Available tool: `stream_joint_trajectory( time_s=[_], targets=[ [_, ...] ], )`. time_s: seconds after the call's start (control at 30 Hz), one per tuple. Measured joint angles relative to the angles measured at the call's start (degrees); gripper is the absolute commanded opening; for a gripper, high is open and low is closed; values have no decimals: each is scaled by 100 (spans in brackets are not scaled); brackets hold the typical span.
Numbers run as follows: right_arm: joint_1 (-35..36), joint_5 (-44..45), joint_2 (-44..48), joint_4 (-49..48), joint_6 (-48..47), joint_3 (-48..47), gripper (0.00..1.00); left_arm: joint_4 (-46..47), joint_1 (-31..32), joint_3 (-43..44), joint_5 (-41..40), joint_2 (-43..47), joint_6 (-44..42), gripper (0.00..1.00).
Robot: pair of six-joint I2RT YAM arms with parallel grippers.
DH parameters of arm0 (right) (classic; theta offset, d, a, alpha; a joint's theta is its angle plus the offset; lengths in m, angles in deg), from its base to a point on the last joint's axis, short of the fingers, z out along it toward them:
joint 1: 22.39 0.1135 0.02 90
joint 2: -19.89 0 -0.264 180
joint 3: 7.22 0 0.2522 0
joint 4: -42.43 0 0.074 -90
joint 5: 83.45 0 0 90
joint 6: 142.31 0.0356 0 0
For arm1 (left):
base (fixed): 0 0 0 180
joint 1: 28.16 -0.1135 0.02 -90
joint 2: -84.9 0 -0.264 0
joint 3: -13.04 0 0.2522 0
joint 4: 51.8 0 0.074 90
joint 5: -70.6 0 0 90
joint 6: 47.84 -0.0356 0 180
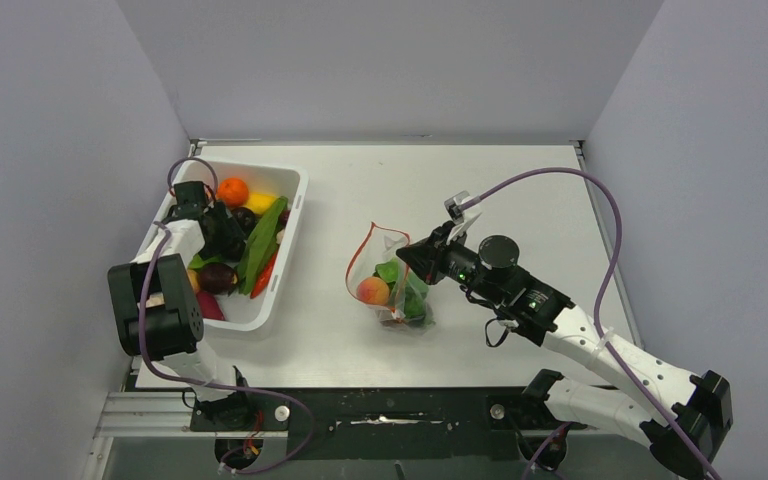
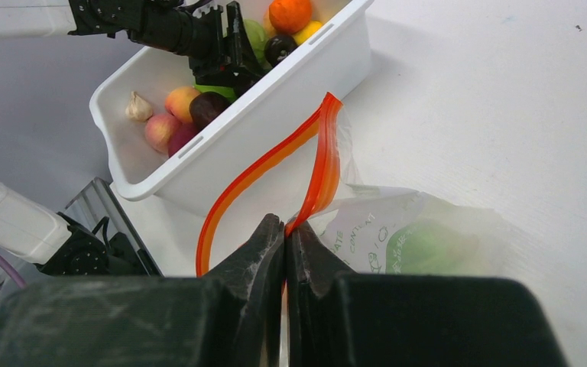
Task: Place the food in the zip-top bag and seal the zipper
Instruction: Pick up the fake vegetable from the bin.
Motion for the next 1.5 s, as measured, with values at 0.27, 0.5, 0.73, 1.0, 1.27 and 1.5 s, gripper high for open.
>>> stream_joint_trajectory(
  time_s=[0.27, 0.5, 0.73, 1.0, 1.27, 1.5],
  targets=[
    [4, 55, 0, 31, 4, 0, 0, -107, 74, -120, 63, 907, -11, 46],
    [7, 96, -59, 24, 31, 0, 0, -109, 79, -358, 258, 1609, 17, 45],
    [33, 103, -302, -13, 79, -2, 0, -103, 146, -614, 800, 2129, 70, 45],
    [42, 96, -481, -70, 232, -107, 0, -2, 509, -743, 1644, 2929, 170, 45],
    [44, 94, -612, -66, 352, -251, 0, 249, 942, -855, 2610, 3613, 374, 44],
    [44, -4, -612, -96, 439, -254, 0, 649, 1434, -1075, 3025, 4162, 1036, 43]
  ],
)
